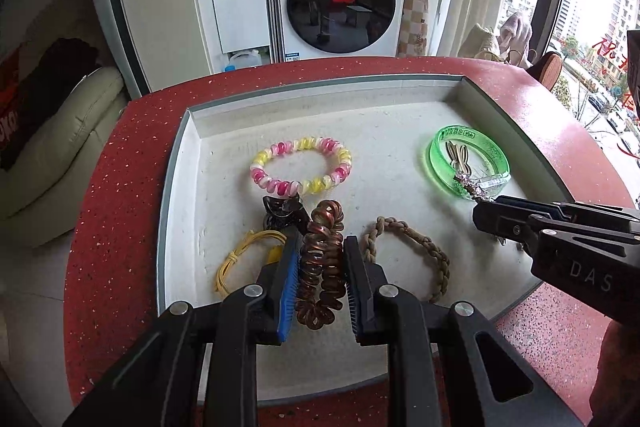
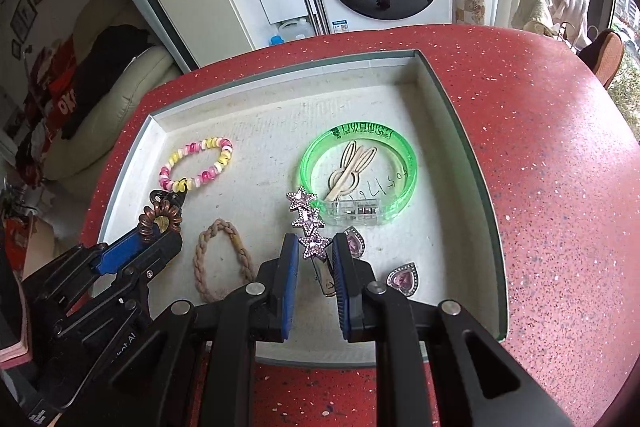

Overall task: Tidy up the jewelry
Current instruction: 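Lift and carry the spiral hair tie and star hairpin into the tray with both tools, then open both tools to release the hair tie and hairpin in the tray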

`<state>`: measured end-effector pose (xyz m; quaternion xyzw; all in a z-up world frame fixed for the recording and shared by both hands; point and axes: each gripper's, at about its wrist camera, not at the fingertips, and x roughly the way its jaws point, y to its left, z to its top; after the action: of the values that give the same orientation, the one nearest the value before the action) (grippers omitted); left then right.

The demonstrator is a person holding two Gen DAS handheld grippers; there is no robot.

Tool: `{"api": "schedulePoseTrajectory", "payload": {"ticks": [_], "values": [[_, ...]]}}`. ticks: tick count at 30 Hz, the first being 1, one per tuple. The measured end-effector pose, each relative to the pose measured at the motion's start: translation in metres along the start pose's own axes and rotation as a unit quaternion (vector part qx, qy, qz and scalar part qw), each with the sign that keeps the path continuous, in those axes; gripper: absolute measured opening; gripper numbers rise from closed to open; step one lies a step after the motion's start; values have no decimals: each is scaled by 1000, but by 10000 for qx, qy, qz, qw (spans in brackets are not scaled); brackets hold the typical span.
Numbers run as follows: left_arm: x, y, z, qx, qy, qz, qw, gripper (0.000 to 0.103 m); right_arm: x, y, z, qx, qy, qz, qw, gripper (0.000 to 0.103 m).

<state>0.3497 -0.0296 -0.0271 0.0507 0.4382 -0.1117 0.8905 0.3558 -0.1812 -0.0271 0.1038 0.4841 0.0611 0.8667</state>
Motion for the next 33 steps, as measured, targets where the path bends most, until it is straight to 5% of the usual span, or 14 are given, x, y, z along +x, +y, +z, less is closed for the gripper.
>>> {"api": "schedulePoseTrajectory", "payload": {"ticks": [11,16,18,20,22,31,33], "values": [[7,-8,0,115,55,88,9999,40,1,5,-1,-136,-30,-56,9999,21],[2,-6,0,73,13,48,10000,40,-7,2,0,-36,-135,66,9999,40],[-1,-7,0,69,-39,50,10000,48,-13,1,0,6,-214,114,9997,40],[-7,-7,0,62,-226,127,9996,82,-19,0,0,49,-281,150,9995,40],[-16,-8,1,75,-509,223,9984,82,-25,0,-1,71,-326,172,9993,41],[-25,-6,6,-30,-451,162,9988,82,-40,-2,-4,121,-440,147,9988,45],[-28,-3,5,-98,-445,191,9988,97,-41,-2,-5,113,-444,116,9989,47]]}}
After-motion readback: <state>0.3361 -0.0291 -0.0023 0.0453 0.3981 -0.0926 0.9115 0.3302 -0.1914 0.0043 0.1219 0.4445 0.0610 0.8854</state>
